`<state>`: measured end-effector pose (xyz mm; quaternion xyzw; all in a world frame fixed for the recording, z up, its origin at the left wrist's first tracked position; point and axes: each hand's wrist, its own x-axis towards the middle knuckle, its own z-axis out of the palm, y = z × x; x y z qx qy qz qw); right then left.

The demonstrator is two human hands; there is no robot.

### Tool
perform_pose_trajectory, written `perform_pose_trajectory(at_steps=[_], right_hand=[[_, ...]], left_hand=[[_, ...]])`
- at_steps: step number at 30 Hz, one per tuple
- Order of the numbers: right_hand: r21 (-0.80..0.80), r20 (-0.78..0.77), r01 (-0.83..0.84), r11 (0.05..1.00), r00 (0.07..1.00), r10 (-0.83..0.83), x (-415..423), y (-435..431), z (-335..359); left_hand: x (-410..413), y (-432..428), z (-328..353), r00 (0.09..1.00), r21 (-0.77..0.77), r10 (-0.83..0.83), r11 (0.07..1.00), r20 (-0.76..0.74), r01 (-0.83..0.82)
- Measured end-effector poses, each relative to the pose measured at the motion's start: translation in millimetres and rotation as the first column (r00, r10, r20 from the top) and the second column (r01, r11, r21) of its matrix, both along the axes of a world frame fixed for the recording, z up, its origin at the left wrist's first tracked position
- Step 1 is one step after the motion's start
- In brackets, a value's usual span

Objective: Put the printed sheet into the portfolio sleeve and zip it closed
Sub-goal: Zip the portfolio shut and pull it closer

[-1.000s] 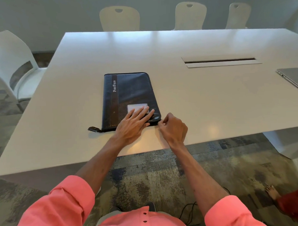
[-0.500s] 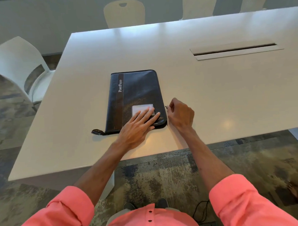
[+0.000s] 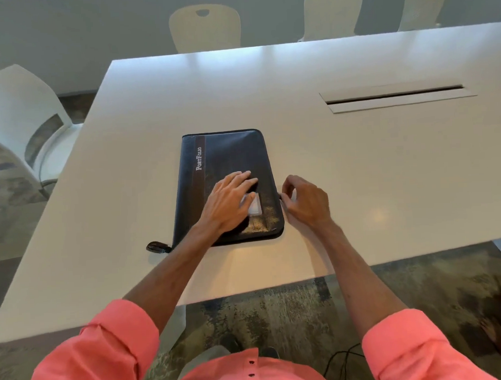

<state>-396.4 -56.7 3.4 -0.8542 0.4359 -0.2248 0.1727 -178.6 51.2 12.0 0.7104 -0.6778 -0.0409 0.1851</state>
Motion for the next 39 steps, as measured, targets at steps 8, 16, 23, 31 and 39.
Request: perform_pose_trajectory(at_steps=[8,16,23,31,39], right_hand=[[-0.024,0.0,-0.013,1.0,1.0,0.013,3.5,-7.3,-6.7],[-0.033,0.006,-0.089,0.996,0.996,0.089,6.8,-17.7,-12.5],[-0.049,0.007,-0.134,0.99,0.991,0.134,10.2,-34.6,-15.0],[-0.092,0.009,-0.141,0.986,0.99,0.142,18.5,-47.6,-14.6],[-0.088,0.037,-0.217,0.972,0.975,0.221,-1.5,-45.5,-16.9]], left_hand=[[30.7,-82.4,8.7,0.997,0.034,0.038,0.999,-0.06,-0.036],[47.5,-159.8,25.5,0.992,0.073,0.101,0.993,-0.074,-0.096],[62.2,-189.0,16.2,0.959,0.205,0.267,0.948,-0.099,-0.243],[63.3,-191.5,6.5,0.948,0.126,0.289,0.954,-0.134,-0.273],[63.0,-190.8,5.3,0.949,0.093,0.284,0.957,-0.134,-0.274]])
